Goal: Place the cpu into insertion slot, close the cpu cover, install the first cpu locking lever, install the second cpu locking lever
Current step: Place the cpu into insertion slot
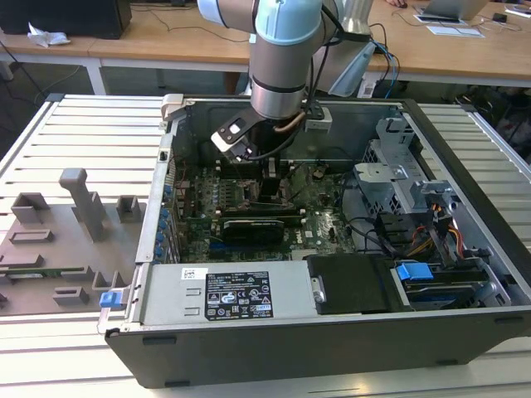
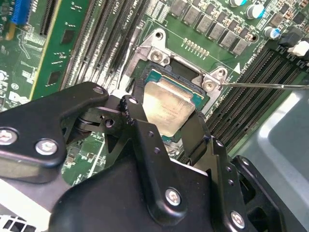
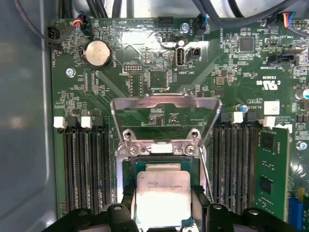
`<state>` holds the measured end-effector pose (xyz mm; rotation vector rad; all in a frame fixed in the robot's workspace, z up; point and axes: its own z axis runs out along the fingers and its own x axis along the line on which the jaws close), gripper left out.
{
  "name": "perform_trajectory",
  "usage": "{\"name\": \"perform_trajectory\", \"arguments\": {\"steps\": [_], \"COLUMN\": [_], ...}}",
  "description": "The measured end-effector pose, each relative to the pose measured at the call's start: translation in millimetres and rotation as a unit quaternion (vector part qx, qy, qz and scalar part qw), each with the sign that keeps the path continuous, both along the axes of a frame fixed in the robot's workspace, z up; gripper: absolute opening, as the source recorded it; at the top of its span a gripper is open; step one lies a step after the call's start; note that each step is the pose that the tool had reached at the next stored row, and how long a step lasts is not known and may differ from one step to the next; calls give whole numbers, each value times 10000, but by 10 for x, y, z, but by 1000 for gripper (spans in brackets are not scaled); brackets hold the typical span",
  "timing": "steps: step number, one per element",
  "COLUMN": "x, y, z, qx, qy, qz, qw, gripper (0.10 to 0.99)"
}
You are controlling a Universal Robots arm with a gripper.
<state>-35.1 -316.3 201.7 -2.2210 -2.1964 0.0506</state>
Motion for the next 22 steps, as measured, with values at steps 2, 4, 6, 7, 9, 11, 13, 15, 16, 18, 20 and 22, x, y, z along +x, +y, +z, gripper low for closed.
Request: {"name": "perform_trajectory", "arguments": {"steps": [2,4,6,7,9,11,13,15,16,18,20,22], "x": [0,0,0,0,0,1,2,0,-3,-7,-11,-11], "y": [4,3,2,2,3,5,6,4,3,1,-3,-7], "z": [-26,-36,-43,-50,-51,-54,-57,-52,-33,-12,1,1], "qx": [4,1,-2,-2,-2,4,4,-3,-5,-13,-22,-25], "qy": [0,1,2,1,0,-2,-4,0,-1,-4,-6,-6], "qz": [1,1,1,0,0,0,0,0,0,6,11,19], "qw": [10000,10000,10000,10000,10000,10000,10000,10000,10000,10000,10000,10000], "gripper": [545,545,545,545,545,545,557,620,620,620,620,620]}}
